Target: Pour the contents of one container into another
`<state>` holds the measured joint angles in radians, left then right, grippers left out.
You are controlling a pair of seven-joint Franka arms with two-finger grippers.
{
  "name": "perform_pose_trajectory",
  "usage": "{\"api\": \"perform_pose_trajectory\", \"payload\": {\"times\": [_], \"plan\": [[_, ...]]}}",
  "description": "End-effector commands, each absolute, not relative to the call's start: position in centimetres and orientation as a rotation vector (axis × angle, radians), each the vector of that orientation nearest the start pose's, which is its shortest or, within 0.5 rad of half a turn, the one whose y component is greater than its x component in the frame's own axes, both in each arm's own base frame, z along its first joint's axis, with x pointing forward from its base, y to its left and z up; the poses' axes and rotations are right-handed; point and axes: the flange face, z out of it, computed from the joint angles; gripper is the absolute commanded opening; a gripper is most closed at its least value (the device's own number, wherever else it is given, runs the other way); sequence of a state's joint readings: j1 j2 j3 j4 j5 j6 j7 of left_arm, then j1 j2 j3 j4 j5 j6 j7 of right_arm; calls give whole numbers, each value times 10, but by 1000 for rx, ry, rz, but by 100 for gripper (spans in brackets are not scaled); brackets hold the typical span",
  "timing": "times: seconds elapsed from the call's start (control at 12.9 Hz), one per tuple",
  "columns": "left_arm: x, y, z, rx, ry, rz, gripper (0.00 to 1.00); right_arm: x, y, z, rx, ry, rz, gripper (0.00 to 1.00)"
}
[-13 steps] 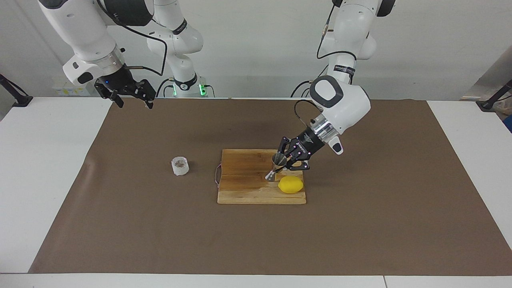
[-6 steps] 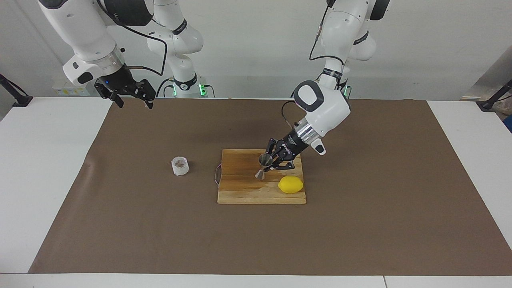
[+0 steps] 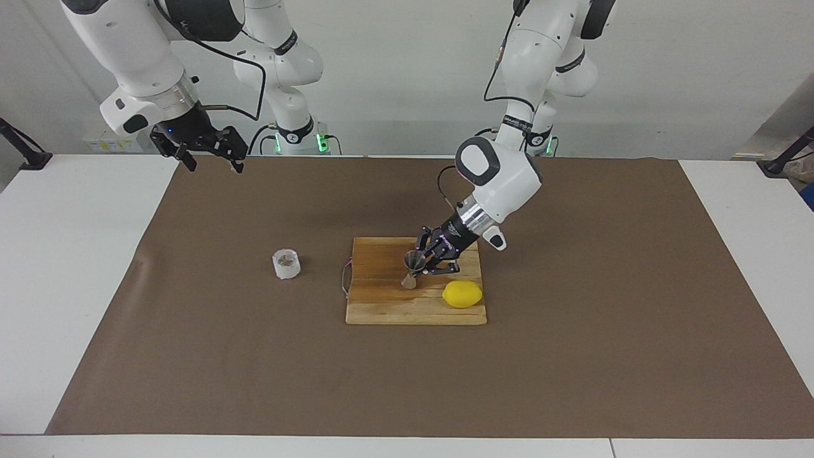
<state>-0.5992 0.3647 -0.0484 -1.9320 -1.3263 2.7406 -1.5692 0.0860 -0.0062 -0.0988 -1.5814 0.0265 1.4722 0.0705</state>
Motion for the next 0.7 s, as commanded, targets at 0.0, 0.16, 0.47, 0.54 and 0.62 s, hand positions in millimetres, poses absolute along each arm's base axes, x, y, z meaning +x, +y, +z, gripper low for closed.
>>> {"api": "perform_pose_trajectory", "payload": {"times": [0.0,0.16,0.47,0.54,0.62], "plan": [[522,-354,316,1204,2095,-624,0,536,-6,618,-3106,93,168,100],[519,-356,313,1224,2085,-620,0,536,-6,619,-3106,93,165,100],[511,-360,310,1271,2061,-584,100,536,-5,619,-3106,90,165,100],[509,-360,311,1283,2053,-579,100,536,-6,619,-3106,93,165,100],[506,-362,312,1323,2024,-573,100,536,-6,618,-3106,93,168,100]]}}
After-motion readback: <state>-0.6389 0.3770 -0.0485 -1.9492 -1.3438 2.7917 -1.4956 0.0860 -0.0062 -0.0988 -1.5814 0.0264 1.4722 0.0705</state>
